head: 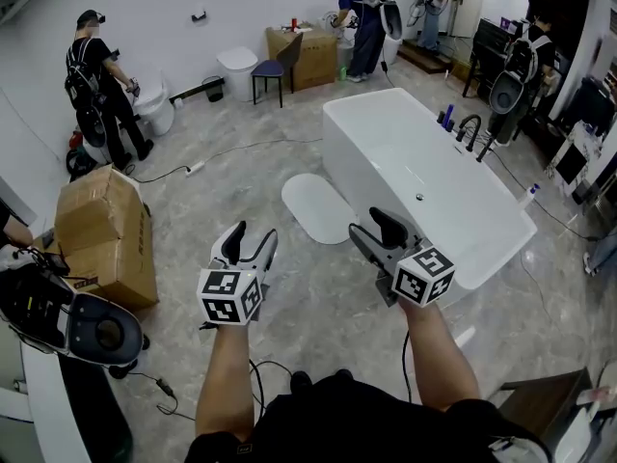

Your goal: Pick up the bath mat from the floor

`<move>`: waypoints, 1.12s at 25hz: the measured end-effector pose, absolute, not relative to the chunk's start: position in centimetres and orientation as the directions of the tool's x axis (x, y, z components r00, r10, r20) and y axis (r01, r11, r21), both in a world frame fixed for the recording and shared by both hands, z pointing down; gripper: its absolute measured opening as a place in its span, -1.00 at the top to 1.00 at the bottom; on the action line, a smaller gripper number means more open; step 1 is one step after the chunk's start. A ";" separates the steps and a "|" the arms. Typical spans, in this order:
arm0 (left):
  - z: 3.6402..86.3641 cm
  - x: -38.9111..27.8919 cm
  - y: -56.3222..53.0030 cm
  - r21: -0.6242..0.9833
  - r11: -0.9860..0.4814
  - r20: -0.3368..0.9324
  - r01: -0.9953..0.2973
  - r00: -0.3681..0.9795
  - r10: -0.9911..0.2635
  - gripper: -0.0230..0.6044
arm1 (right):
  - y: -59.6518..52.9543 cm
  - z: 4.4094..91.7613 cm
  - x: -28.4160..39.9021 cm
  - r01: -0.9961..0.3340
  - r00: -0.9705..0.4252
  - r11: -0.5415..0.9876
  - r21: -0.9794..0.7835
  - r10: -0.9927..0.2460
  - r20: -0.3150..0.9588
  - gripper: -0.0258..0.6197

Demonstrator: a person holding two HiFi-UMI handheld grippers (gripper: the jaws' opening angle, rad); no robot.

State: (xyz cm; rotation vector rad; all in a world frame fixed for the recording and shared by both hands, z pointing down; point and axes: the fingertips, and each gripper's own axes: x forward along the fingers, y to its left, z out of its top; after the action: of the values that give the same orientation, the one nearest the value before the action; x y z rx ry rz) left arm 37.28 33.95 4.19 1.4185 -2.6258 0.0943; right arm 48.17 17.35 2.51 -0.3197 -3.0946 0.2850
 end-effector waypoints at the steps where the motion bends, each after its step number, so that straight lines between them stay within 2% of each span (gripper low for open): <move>1: 4.2 37.4 33.8 0.022 0.548 0.169 -0.836 -0.537 -0.826 0.00 | 17.3 2.6 48.3 0.202 -0.979 0.962 -0.184 0.206 0.001 0.08; 3: 4.4 37.6 33.5 0.025 0.548 0.177 -0.836 -0.536 -0.826 -0.08 | 17.0 2.6 48.5 0.201 -0.979 0.961 -0.187 0.206 0.006 0.01; 8: 5.0 37.9 33.1 0.029 0.548 0.198 -0.836 -0.532 -0.823 -0.27 | 16.3 3.1 48.7 0.179 -0.983 0.964 -0.199 0.185 0.015 -0.35; 13: 5.2 37.9 32.9 0.030 0.562 0.209 -0.826 -0.545 -0.812 -0.43 | 15.8 3.1 48.9 0.183 -0.982 0.960 -0.210 0.187 0.002 -0.56; 20: 5.2 37.9 32.6 0.021 0.574 0.216 -0.819 -0.557 -0.802 -0.57 | 15.5 3.6 48.9 0.179 -0.982 0.959 -0.219 0.189 0.027 -0.73; 28: 5.3 38.8 31.7 0.033 0.585 0.203 -0.811 -0.567 -0.798 -0.57 | 13.8 4.3 49.9 0.167 -0.983 0.955 -0.244 0.181 0.038 -0.74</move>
State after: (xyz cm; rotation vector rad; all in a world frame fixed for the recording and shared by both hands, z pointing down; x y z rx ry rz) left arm 38.77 31.72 5.33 1.3453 -2.6175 0.0945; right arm 49.86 13.77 4.31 -0.2712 -3.0472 0.3731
